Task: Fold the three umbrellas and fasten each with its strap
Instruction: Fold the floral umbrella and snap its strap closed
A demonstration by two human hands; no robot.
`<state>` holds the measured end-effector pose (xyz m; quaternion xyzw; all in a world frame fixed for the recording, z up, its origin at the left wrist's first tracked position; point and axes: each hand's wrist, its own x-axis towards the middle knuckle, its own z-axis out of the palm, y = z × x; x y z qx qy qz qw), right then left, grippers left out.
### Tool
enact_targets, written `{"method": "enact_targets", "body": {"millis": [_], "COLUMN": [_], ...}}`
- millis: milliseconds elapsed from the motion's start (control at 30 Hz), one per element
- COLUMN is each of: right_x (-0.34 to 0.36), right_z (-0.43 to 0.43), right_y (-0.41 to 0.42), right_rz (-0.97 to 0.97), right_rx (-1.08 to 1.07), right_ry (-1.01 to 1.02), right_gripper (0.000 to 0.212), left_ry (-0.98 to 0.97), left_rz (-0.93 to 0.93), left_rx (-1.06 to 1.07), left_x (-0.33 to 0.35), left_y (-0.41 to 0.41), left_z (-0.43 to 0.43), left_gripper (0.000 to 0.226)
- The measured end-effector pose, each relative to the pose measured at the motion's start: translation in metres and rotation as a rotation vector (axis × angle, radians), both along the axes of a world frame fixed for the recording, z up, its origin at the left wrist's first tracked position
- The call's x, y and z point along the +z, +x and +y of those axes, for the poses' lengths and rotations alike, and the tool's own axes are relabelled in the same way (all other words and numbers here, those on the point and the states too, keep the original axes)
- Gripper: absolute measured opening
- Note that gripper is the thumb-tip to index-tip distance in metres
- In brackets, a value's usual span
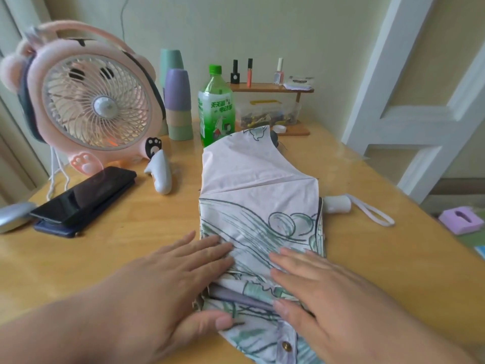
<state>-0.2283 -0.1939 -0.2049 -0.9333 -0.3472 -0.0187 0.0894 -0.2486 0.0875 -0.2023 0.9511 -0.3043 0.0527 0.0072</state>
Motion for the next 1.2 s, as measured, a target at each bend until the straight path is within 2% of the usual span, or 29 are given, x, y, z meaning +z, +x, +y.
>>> {"method": "enact_targets", "body": {"millis": [67,167,267,333,400,467,533,600,733,833,933,967,1067,1133,1200], "right_x": [-0.006,-0.003,0.001,0.001,0.002,0.003,0.003,-0.001,0.008,0.013,0.015,0.015,0.014,0.016,0.017], "right_z": [-0.013,-0.020,-0.018,-0.020,-0.022,-0.024,-0.020,-0.017,-0.016,-0.014,-0.012,-0.012,-0.013,-0.012,-0.014], "right_y": [0.001,-0.002,0.002,0.005,0.004,0.004,0.006,0.012,0.017,0.017,0.011,0.010,0.007,0.007,0.008], "right_rz": [-0.045,-0.103,-0.147,-0.175,-0.146,-0.144,-0.221,-0.328,-0.370,-0.222,0.197,0.286,0.347,0.333,0.303], "right_rx": [-0.002,-0.006,-0.080,-0.108,-0.095,-0.056,-0.031,-0.008,0.011,-0.074,-0.185,-0.204,-0.247,-0.233,-0.226], "right_ry": [-0.012,0.106,0.222,0.252,0.228,0.211,0.230,0.280,0.513,0.673,0.943,0.984,0.968,0.967,1.086], "right_gripper": [0.059,0.050,0.030,0.018,0.031,0.033,0.019,0.006,0.016,0.004,0.006,0.014,0.037,0.039,0.029], "left_ry": [-0.064,-0.200,-0.456,-0.563,-0.564,-0.472,-0.380,-0.378,-0.445,-0.542,-0.626,-0.638,-0.613,-0.562,-0.555], "left_rz": [-0.011,-0.065,-0.114,-0.065,0.037,0.087,0.025,-0.040,-0.116,-0.079,-0.098,-0.114,-0.153,-0.199,-0.245], "left_rx": [-0.011,-0.024,0.104,0.174,0.121,0.054,0.010,-0.049,-0.086,-0.066,-0.039,-0.036,-0.063,-0.112,-0.139], "left_x": [-0.001,0.011,0.019,0.021,0.023,0.024,0.024,0.022,0.028,0.031,0.030,0.030,0.027,0.026,0.025], "left_y": [-0.006,-0.006,0.002,0.009,0.013,0.014,0.016,0.019,0.024,0.029,0.030,0.031,0.029,0.028,0.028], "left_z": [0.010,0.010,0.004,0.004,0.006,0.006,0.005,0.003,-0.004,-0.004,-0.005,-0.005,-0.006,-0.006,-0.006], "left_gripper": [0.063,0.039,0.028,0.019,0.025,0.031,0.032,0.037,0.036,0.039,0.042,0.040,0.037,0.037,0.031]}}
